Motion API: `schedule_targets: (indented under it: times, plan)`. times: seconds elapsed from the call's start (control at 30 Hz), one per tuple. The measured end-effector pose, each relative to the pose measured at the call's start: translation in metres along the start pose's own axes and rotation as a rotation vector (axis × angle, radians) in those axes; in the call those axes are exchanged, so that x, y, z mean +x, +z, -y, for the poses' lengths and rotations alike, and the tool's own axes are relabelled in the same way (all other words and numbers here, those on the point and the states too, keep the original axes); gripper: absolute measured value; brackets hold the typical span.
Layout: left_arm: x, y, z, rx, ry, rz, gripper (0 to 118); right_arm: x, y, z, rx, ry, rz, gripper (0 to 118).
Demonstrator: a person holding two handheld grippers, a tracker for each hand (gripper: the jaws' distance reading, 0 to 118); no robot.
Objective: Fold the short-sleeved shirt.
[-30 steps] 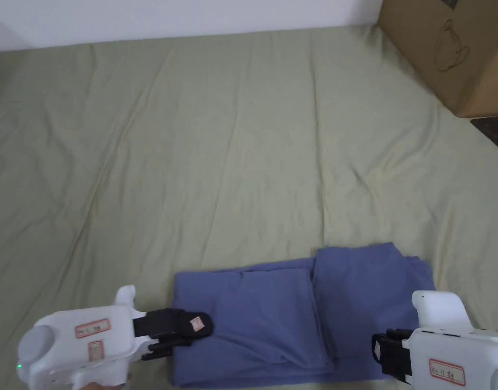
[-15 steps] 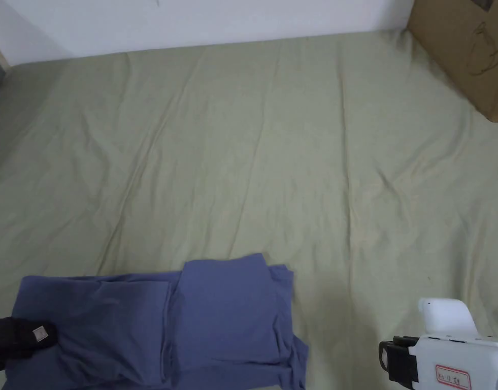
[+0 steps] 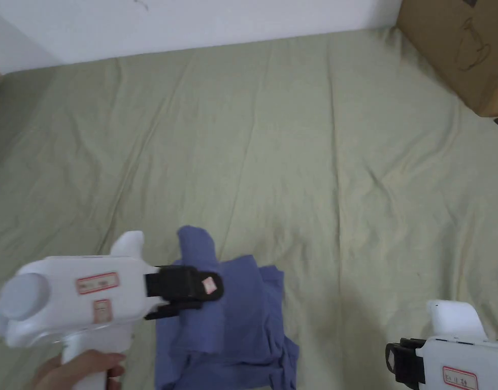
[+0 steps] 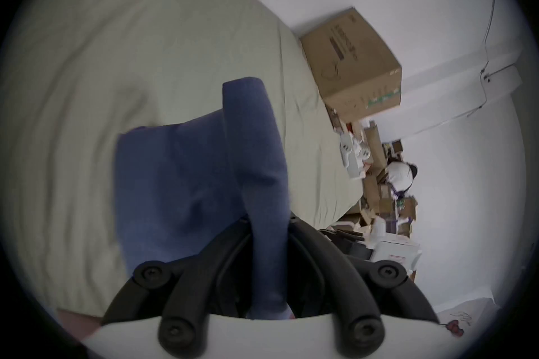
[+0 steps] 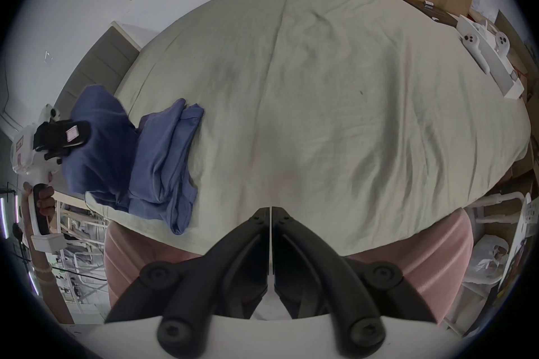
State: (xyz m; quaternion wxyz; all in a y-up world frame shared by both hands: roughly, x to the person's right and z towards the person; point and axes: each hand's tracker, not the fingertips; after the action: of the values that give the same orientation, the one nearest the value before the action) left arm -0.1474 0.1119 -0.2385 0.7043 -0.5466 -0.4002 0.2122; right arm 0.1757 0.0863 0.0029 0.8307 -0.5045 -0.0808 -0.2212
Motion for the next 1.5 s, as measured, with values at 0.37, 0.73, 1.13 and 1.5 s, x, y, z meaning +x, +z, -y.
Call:
schedule_targets:
  times: [0.37, 0.73, 1.13, 1.5]
  plan:
    - [0.014, -0.047, 0.016, -0.175, -0.125, -0.096, 86, 0.033, 0.001, 0.011, -0.018, -0.098, 0.043, 2]
    - [-0.023, -0.053, 0.021, -0.151, -0.012, -0.14, 1, 0.025, -0.009, 0.008, -0.032, -0.079, 0.015, 2]
    - [0.017, -0.142, 0.043, -0.281, -0.041, -0.009, 0, 0.03, -0.003, 0.011, -0.03, -0.089, 0.035, 2]
    - [0.003, -0.051, 0.035, -0.104, -0.055, 0.034, 0, 0.009, -0.004, 0.006, -0.041, -0.027, 0.036, 2]
